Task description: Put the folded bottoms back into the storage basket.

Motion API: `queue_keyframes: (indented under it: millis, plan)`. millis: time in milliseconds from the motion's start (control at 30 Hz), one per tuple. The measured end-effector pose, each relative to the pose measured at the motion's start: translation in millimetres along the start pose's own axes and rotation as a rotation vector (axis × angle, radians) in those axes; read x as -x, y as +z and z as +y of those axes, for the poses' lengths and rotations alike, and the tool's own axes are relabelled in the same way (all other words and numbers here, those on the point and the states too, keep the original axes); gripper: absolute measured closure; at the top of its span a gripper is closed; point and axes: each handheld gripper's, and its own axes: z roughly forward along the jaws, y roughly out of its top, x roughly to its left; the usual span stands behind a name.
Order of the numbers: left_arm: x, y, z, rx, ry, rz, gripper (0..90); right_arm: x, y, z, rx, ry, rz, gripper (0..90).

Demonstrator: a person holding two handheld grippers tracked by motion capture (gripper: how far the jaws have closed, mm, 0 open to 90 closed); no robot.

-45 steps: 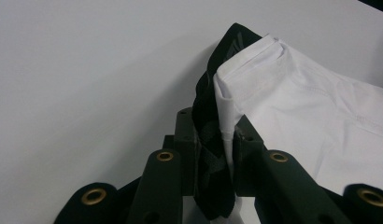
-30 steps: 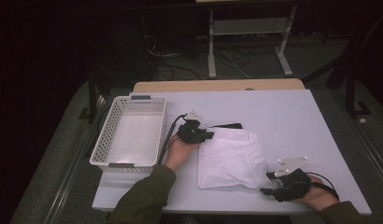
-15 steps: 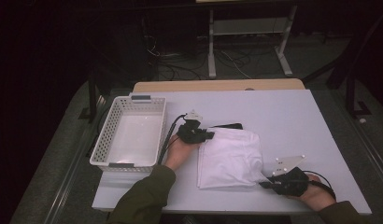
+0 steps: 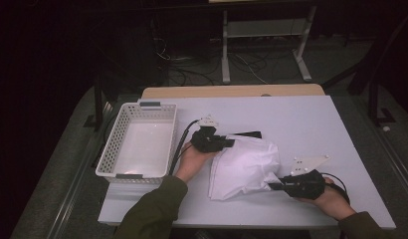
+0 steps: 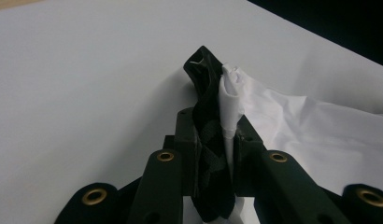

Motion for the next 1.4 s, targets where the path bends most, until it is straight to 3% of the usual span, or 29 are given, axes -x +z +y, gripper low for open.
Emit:
queue_keyframes:
  millis: [600,767,933,1400]
  plan:
    - [41.1,5.8,17.1,0.008,0.068,-0.146,76.1,8.0,16.4,33.5,0.093,-0.009,0.008,81.4]
    - [49.2,3.6,22.4,0.012,0.090,-0.167,76.2,5.8,19.4,42.0,0.117,-0.022,0.006,81.4]
    - [50.1,-2.2,31.4,0.003,0.103,-0.160,76.2,4.1,19.5,51.3,0.144,-0.033,0.010,81.4]
    - [36.3,-23.9,72.9,-0.030,0.139,-0.133,76.2,11.2,21.4,88.3,0.209,-0.031,0.011,81.4]
